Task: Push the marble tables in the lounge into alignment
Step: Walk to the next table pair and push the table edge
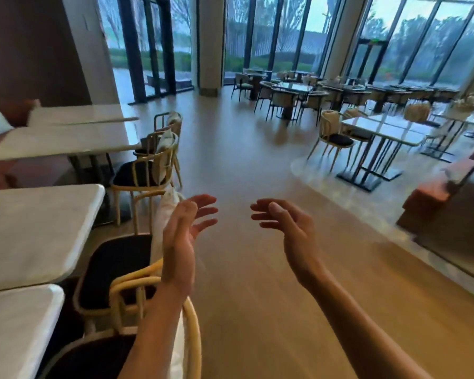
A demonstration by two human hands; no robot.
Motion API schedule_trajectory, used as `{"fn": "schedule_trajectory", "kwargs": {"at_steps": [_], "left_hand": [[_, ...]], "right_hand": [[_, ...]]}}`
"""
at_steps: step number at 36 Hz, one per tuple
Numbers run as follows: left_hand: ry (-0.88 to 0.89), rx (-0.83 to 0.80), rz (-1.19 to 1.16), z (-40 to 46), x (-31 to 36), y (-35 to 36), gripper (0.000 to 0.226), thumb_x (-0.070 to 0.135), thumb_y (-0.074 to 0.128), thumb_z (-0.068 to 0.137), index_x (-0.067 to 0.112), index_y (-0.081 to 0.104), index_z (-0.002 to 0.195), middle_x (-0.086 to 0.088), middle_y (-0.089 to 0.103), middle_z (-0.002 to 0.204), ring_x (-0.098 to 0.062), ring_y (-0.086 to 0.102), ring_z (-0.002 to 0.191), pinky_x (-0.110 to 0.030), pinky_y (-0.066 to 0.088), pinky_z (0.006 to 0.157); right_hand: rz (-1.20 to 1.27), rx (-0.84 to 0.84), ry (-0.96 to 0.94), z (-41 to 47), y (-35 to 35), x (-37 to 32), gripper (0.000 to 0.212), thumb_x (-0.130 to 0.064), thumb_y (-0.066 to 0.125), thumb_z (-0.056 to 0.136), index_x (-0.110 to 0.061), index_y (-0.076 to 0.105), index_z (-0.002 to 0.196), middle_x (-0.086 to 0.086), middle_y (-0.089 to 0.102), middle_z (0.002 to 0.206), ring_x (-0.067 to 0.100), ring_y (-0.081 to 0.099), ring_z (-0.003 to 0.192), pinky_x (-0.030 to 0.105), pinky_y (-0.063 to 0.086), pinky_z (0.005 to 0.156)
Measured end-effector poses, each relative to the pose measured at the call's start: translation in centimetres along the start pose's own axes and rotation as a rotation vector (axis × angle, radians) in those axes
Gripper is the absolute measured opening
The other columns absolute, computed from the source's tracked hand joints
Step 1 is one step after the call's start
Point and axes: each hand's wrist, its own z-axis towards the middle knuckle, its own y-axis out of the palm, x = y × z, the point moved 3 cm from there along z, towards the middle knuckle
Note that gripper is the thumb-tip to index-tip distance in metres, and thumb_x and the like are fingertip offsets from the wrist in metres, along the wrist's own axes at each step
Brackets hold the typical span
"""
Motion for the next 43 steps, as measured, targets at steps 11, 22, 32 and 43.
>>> {"fn": "schedule_trajectory", "kwargs": {"at_steps": [11, 22, 32, 43], "left_hand": [[0.060, 0.100, 0.183, 18.4, -6.8, 7.5, 0.041, 0.037, 0.042, 0.099, 0.010, 0.065, 0.118, -0.009, 0.070, 0.118, -0.026, 0.067, 0.110, -0.044, 0.053, 0.095], [0.193, 0.422, 0.245, 38.7, -14.5, 11.9, 0.029, 0.035, 0.046, 0.096, 0.026, 0.074, 0.101, -0.007, 0.074, 0.111, -0.024, 0.070, 0.104, -0.045, 0.055, 0.092], [0.272, 0.646, 0.377, 55.1, -19.1, 7.7, 0.030, 0.037, 0.045, 0.096, 0.027, 0.072, 0.106, -0.005, 0.071, 0.119, -0.026, 0.067, 0.113, -0.048, 0.053, 0.097], [0.246, 0.655, 0.297, 84.0, -31.6, 3.3, 0.028, 0.040, 0.047, 0.094, 0.035, 0.074, 0.099, -0.003, 0.072, 0.117, -0.023, 0.068, 0.111, -0.042, 0.055, 0.095]], "right_hand": [[0.248, -0.098, -0.085, 23.7, -4.0, 5.2, 0.039, -0.033, 0.045, 0.094, -0.008, 0.068, 0.113, 0.005, 0.075, 0.110, 0.018, 0.073, 0.097, 0.034, 0.059, 0.086], [0.420, -0.350, -0.118, 49.6, 0.8, 13.9, 0.031, -0.028, 0.047, 0.097, -0.012, 0.071, 0.109, 0.001, 0.077, 0.102, 0.016, 0.073, 0.096, 0.040, 0.059, 0.090], [0.466, -0.542, -0.110, 69.6, 9.8, 19.0, 0.041, -0.036, 0.046, 0.094, -0.011, 0.070, 0.113, 0.003, 0.076, 0.106, 0.018, 0.073, 0.099, 0.047, 0.057, 0.094], [0.446, -0.608, -0.110, 95.6, 22.7, 27.7, 0.028, -0.032, 0.051, 0.097, -0.017, 0.072, 0.109, 0.001, 0.077, 0.103, 0.019, 0.074, 0.097, 0.045, 0.058, 0.092]]}}
